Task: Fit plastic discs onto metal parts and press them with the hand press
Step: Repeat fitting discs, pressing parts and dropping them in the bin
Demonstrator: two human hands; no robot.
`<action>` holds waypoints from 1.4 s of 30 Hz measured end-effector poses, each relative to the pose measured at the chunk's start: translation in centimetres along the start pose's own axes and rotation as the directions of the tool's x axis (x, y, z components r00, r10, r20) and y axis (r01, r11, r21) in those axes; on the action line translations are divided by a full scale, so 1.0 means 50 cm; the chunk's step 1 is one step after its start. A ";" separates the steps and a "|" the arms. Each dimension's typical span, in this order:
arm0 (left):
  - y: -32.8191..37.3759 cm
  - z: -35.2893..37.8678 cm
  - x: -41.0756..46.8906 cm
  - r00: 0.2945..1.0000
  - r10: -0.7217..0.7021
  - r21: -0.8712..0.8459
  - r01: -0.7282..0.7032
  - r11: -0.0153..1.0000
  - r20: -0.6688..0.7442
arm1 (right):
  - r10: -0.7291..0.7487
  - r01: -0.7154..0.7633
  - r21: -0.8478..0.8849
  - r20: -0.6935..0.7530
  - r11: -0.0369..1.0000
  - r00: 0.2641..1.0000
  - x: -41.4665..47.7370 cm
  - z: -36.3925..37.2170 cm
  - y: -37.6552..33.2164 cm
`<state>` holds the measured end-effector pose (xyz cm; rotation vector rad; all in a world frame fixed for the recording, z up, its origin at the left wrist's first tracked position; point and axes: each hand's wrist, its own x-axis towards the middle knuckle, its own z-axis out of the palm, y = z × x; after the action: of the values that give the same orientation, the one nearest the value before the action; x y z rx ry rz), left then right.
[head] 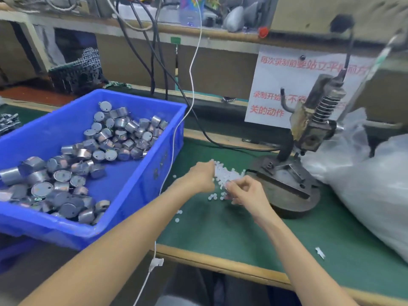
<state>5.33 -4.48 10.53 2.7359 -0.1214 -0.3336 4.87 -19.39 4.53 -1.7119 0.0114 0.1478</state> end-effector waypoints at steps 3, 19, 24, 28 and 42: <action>-0.044 0.071 0.012 0.998 -0.047 -0.052 0.044 0.998 -0.049 | -0.039 0.041 0.064 -0.019 0.997 0.999 -0.032 -0.015 0.058; -0.040 0.184 0.004 0.960 0.181 -0.411 -0.256 0.875 -0.213 | -0.232 0.216 -0.183 -0.072 0.959 0.970 -0.035 -0.036 0.113; -0.054 0.189 0.003 0.950 0.228 -0.405 -0.298 0.864 -0.214 | -0.376 0.333 -0.397 -0.033 0.855 0.926 -0.042 -0.032 0.111; -0.061 0.202 -0.009 0.929 0.200 -0.415 -0.323 0.850 -0.312 | -0.420 0.380 -0.453 0.013 0.806 0.907 -0.044 -0.032 0.108; -0.056 0.224 -0.014 0.902 0.144 -0.279 -0.273 0.921 -0.406 | -0.547 0.518 -0.594 0.151 0.616 0.823 -0.047 -0.023 0.113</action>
<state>2.00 -5.83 -0.49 2.3690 -0.2325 0.2232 2.11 -21.54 -0.62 -2.2965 -0.5807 -0.3874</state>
